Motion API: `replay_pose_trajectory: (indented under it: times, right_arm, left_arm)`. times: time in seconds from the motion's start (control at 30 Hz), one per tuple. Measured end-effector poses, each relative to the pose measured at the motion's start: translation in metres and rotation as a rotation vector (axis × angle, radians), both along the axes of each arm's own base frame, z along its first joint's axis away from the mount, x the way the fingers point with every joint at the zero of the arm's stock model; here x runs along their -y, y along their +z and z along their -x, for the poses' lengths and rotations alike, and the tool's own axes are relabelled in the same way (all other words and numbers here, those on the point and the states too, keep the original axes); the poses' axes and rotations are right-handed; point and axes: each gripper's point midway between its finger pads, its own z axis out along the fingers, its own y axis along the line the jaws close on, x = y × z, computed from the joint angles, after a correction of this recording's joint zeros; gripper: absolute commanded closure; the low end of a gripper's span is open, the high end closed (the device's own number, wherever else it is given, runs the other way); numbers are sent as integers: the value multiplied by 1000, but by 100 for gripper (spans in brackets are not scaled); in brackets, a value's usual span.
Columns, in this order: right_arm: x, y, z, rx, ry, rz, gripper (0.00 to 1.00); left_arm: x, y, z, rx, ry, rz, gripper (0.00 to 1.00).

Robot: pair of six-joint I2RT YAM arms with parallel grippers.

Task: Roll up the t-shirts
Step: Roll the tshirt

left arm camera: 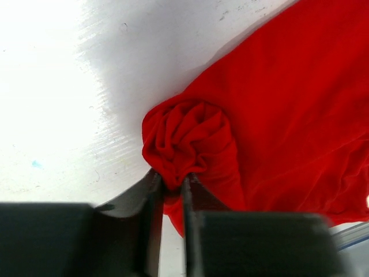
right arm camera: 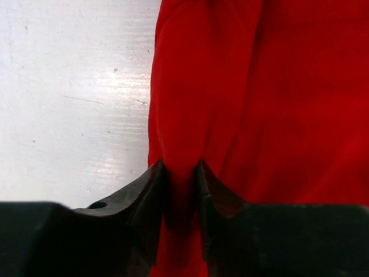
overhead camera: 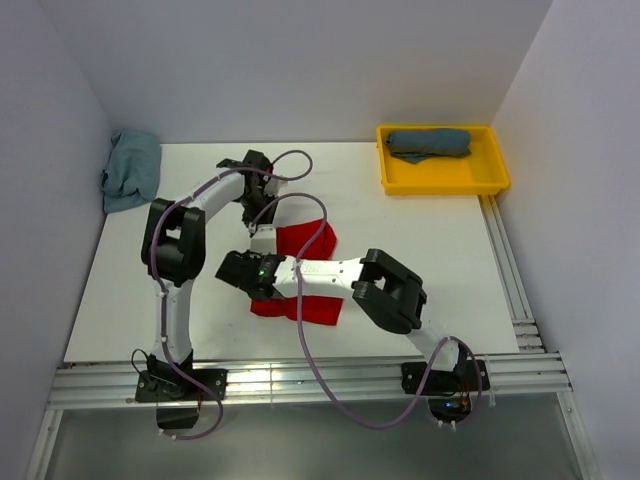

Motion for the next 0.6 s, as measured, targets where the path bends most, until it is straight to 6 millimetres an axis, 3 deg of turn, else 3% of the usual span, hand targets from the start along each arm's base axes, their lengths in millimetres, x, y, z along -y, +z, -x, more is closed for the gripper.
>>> replay_pose_trajectory:
  times: [0.07,0.17,0.27,0.37,0.6]
  right_arm:
    - [1,-6,1,-2,-7,-18,74]
    - [8,-9,3,0,-29,-100,81]
    - [22,-7,6,-12,-51,-221,81]
    - [38,-10,10,-38,-75,-359,80]
    - [55,-16,9,-95,-113,-714,81]
  left_arm:
    - [1,1,0,-1,-6,-1,68]
    - [2,3,-2,3,-15,0,43]
    - [5,8,-5,13,-32,16,29]
    - [12,13,-6,21,-68,58,20]
    - [29,38,-4,54,-147,196,18]
